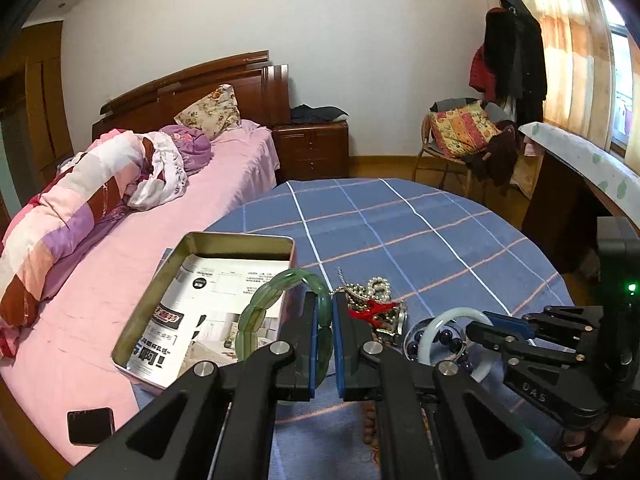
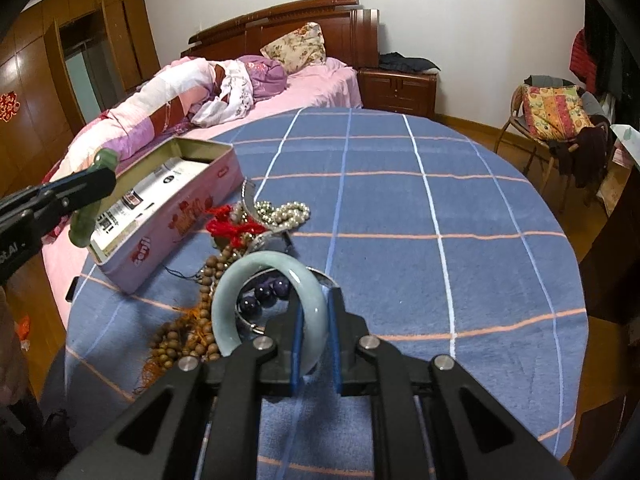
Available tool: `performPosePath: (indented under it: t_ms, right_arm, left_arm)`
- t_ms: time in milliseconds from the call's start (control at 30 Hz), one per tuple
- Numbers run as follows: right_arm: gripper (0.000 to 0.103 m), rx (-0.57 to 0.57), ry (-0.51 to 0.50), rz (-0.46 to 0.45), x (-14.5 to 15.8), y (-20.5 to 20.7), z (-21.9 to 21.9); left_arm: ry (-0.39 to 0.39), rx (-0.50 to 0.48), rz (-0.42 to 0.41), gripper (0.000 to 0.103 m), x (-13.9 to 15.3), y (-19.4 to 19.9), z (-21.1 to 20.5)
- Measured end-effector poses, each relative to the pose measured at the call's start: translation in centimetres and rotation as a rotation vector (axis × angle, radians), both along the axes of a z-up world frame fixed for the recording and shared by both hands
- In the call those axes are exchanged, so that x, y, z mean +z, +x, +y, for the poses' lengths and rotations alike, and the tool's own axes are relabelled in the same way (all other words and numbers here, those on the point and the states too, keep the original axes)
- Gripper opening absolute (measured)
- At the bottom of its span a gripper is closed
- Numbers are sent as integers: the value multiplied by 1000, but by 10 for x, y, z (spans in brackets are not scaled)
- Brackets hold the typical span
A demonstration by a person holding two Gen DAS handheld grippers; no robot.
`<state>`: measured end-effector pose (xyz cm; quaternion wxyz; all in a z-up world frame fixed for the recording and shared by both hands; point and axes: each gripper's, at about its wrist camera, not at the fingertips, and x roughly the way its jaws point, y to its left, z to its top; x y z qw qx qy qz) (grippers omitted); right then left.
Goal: Organize jewelry
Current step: 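Carry both bangles into the open tin and open both tools to release them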
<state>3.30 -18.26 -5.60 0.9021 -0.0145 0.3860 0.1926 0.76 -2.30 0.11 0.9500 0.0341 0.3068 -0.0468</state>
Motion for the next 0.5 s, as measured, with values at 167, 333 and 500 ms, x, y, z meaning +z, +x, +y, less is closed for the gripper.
performPosePath:
  t_ms: [167, 333, 500]
  right_arm:
    - [14, -4, 27, -17, 10, -1, -2]
    - [14, 8, 41, -22, 17, 1, 1]
    - [14, 46, 44, -7, 18, 10, 15]
  left_arm:
    - [0, 2, -10, 5, 3, -2, 2]
    - [14, 15, -22, 5, 6, 1, 8]
    - [23, 59, -27, 5, 9, 6, 25]
